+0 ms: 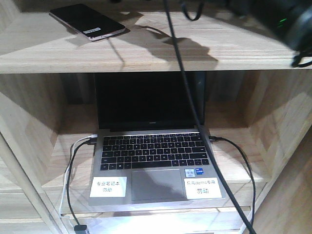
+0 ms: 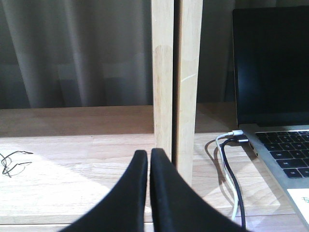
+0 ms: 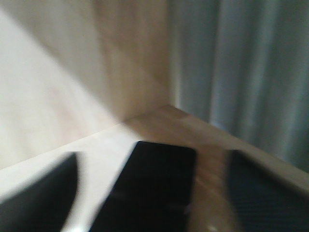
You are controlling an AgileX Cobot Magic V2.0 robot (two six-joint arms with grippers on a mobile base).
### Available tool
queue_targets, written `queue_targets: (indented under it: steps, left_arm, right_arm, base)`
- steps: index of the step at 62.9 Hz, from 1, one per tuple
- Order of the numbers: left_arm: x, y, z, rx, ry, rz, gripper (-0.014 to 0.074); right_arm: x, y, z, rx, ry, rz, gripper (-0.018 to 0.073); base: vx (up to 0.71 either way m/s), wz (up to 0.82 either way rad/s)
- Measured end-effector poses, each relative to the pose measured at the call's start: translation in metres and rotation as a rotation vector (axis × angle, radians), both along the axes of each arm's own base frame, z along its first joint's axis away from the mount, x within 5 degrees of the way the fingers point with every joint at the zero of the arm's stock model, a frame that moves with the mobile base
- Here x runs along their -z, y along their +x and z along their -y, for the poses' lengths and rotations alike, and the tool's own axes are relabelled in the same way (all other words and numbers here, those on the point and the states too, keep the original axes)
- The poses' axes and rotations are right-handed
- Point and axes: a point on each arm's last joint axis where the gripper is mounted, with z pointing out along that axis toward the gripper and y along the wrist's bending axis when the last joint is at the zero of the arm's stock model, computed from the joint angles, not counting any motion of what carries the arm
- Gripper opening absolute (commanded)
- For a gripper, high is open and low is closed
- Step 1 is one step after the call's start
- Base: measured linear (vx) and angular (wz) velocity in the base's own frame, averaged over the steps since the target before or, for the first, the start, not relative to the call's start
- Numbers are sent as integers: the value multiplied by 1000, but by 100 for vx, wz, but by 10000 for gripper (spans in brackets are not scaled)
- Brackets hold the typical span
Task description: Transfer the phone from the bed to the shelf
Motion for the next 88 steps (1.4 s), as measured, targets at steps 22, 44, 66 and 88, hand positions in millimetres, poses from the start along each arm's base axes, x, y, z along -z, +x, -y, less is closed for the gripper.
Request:
queue_targets:
  steps: [22,44,66,88]
  left_arm:
    - [0,0,0,0,0,0,1]
    - [0,0,0,0,0,0,1]
    - [0,0,0,0,0,0,1]
    - [0,0,0,0,0,0,1]
  right_arm:
    - [-27,-44,25,3,-145,-103,-4]
    - [-19,-104,70,143,-176,-104,-4]
    - [27,-199,134,295,-48,30,-4]
    - [84,-270,172,307,-24,60,-4]
  base:
    - [0,0]
    - [0,0]
    - [0,0]
    - [0,0]
